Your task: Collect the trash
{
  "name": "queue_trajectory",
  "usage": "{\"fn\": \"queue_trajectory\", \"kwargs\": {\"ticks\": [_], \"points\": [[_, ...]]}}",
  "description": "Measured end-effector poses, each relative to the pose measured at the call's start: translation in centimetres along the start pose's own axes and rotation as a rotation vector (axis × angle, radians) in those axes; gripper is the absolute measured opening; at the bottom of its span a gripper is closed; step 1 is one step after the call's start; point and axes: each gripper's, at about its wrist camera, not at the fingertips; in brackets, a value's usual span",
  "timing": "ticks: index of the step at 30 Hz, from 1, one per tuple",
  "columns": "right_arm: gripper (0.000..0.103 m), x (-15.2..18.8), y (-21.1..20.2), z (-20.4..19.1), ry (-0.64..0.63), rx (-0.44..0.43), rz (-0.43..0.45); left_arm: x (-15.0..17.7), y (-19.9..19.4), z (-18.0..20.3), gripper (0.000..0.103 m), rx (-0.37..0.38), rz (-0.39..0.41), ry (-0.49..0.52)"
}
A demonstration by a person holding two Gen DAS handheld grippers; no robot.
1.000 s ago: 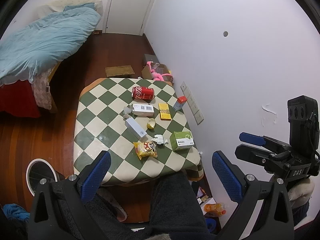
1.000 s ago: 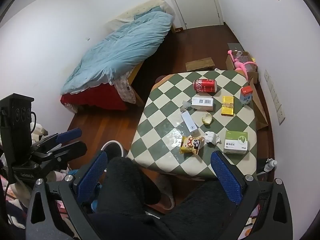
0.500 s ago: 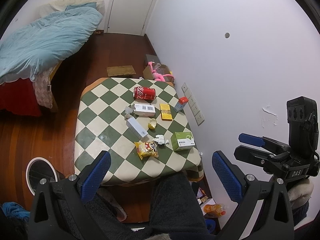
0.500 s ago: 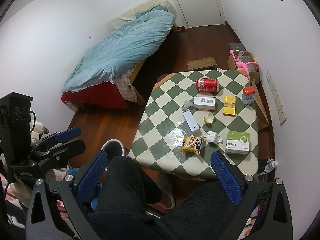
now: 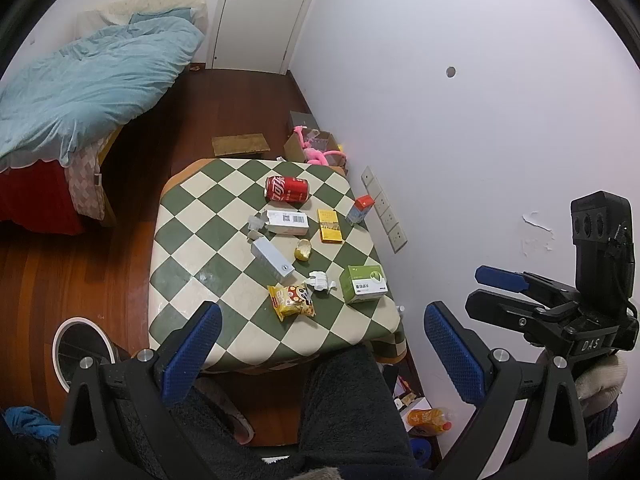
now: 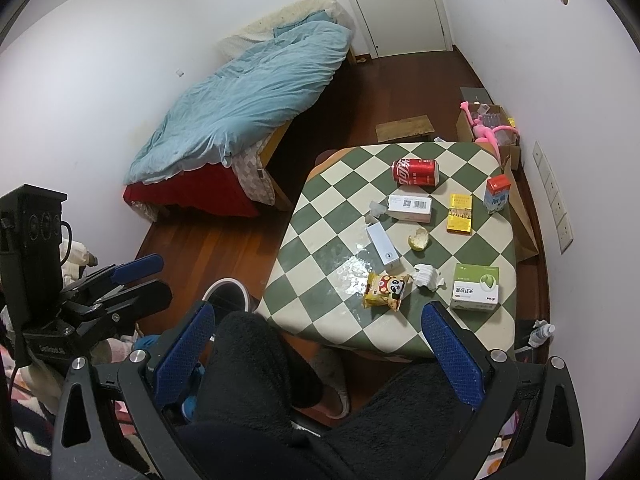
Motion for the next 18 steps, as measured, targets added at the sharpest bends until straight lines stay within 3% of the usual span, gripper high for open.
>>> {"fn": "queue_trajectory", "kwargs": {"ticks": [18], "points": [[0.103, 0.00, 0.04, 0.03, -0.002, 0.000, 0.000, -0.07, 0.04, 0.46, 0.103, 0.002, 0.003, 0.003]]}}
Point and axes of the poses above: each gripper's, at about its wrist camera, not at the fingertips, and y roughly the way its jaws point, z to its right, x to its underside, and after that the axes turned 11 degrees about -y, right-handed
